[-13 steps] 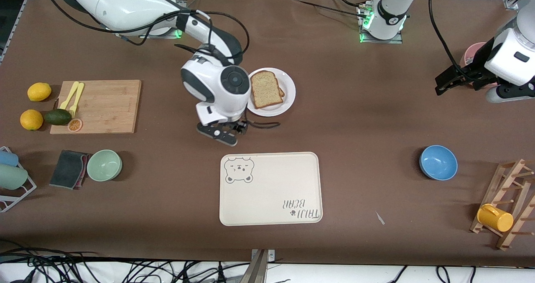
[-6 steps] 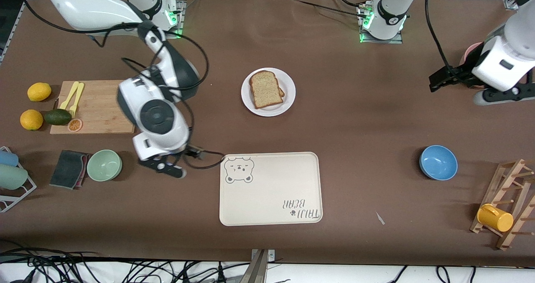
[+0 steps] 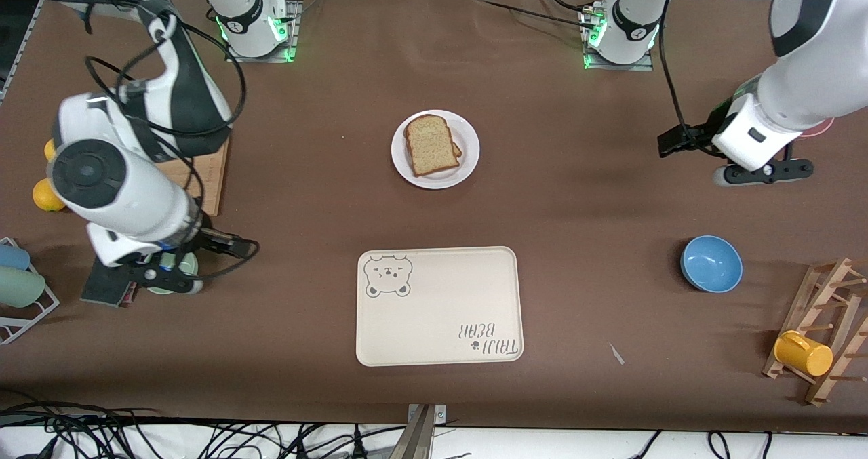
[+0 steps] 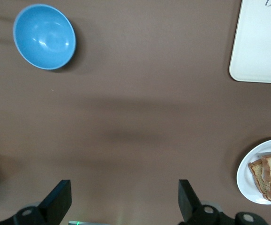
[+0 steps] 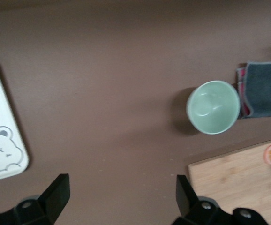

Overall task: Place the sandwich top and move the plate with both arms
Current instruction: 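Withdraw the right gripper while the left gripper reaches toward the plate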

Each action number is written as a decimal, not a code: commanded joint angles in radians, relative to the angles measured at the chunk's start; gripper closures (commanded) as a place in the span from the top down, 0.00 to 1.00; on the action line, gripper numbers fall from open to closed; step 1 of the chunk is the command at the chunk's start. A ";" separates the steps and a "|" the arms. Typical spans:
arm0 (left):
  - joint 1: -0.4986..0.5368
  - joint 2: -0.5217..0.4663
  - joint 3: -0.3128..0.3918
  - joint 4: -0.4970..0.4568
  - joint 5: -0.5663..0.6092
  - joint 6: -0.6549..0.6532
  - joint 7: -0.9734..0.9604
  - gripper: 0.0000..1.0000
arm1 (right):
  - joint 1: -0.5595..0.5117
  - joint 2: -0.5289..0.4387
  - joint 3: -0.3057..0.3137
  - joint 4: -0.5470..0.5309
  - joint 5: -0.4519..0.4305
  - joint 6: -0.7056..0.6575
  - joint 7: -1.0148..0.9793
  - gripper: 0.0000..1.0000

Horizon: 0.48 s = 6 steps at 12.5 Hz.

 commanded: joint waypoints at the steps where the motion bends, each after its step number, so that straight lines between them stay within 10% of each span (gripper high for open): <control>1: 0.000 -0.085 -0.016 -0.200 -0.031 0.140 0.026 1.00 | -0.042 -0.083 -0.015 -0.072 0.030 -0.040 -0.122 1.00; 6: 0.003 -0.079 -0.082 -0.362 -0.148 0.346 0.032 1.00 | -0.109 -0.224 -0.083 -0.185 0.174 -0.040 -0.308 1.00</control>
